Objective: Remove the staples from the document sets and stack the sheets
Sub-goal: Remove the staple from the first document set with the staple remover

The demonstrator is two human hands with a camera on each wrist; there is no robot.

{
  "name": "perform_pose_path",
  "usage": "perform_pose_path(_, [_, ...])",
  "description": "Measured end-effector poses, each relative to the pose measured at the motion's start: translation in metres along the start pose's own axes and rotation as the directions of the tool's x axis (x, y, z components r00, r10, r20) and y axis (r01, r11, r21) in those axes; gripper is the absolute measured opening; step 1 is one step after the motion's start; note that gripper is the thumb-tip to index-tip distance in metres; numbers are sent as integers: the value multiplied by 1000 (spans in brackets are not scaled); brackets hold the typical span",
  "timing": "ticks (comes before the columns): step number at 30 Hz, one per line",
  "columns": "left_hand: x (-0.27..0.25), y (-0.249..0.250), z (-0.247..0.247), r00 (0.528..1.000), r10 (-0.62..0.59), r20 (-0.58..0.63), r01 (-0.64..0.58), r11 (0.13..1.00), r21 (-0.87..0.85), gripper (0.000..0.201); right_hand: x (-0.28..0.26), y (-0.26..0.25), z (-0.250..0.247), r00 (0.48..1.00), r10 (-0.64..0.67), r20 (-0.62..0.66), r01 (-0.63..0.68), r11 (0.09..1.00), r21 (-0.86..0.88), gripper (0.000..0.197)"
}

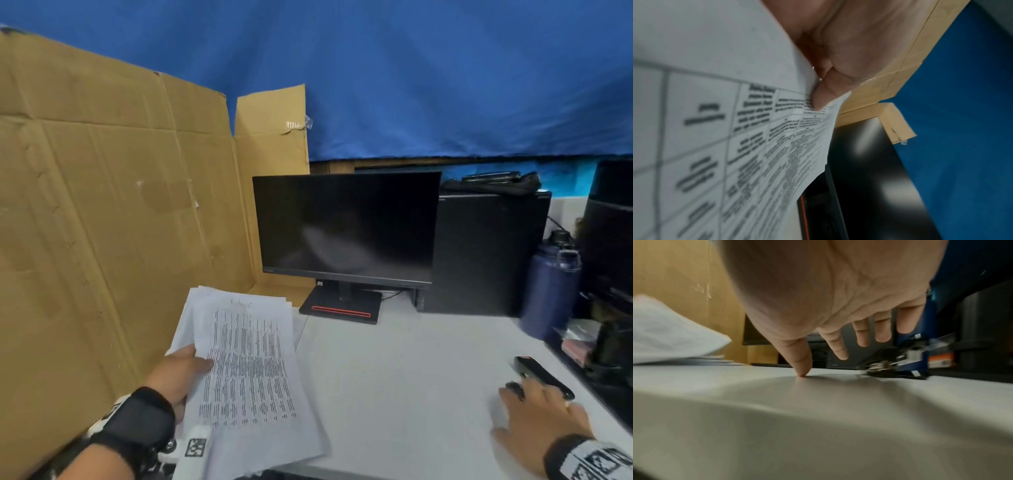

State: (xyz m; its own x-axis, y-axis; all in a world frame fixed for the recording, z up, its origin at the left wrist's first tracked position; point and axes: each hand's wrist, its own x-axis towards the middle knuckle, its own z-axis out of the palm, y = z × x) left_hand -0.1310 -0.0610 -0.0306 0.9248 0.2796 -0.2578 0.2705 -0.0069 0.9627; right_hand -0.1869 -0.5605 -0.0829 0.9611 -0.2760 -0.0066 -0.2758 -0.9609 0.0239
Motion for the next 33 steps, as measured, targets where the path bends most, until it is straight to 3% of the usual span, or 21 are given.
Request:
perform_pose_path(4, [-38,1,19,994,90,67,-83,992,-95,39,13,29,5,996,84,-37,-80,993,90,69])
perform_pose_path(7, [-56,4,36,980,182,84,-179,983,-36,43,28,40,11,996,83,-32,-77,985,152,45])
perform_pose_path(10, [-62,11,47,959,265,103,-271,962,41,42,48,47,33,994,103,29,-107,970,217,35])
perform_pose_path(13, [-70,17,59,919,359,162,-374,925,71,43,55,42,45,988,156,-2,-137,874,466,22])
perform_pose_path(15, [-75,21,66,889,408,208,-435,895,103,47,49,34,34,986,166,-14,-107,696,710,24])
perform_pose_path(17, [-84,25,75,855,452,254,-498,852,161,49,37,19,12,986,137,93,-133,320,938,19])
perform_pose_path(18, [-89,26,80,837,476,271,-529,830,175,50,30,12,1,987,92,129,-138,109,984,19])
perform_pose_path(19, [-94,27,85,823,496,278,-552,813,185,53,20,3,-13,992,55,113,-110,-46,993,18])
perform_pose_path(20, [-99,26,90,816,505,279,-564,802,198,58,13,-5,-26,993,58,99,-89,-161,983,18])
perform_pose_path(23, [-117,26,102,800,536,269,-593,777,212,76,-23,-37,-64,1000,-1,-7,6,-308,951,16])
perform_pose_path(24, [-121,26,105,791,550,268,-605,771,202,81,-29,-47,-72,999,31,-43,51,-324,945,22])
perform_pose_path(25, [-125,27,107,780,563,271,-617,763,190,85,-35,-57,-80,995,49,-86,97,-280,955,35])
perform_pose_path(27, [-133,29,110,761,585,279,-639,749,174,88,-49,-70,-89,971,34,-236,238,-89,967,72])
perform_pose_path(28, [-135,30,110,746,603,284,-656,739,155,87,-53,-72,-89,958,16,-285,286,-40,958,78])
perform_pose_path(31, [-137,34,115,704,640,307,-680,732,32,84,-57,-73,-90,923,4,-384,383,79,920,52])
perform_pose_path(32, [-137,33,118,701,637,321,-672,741,-5,83,-55,-70,-89,919,1,-394,393,77,916,51])
perform_pose_path(33, [-136,30,122,696,636,334,-663,747,-40,80,-55,-68,-89,931,10,-364,364,8,931,49])
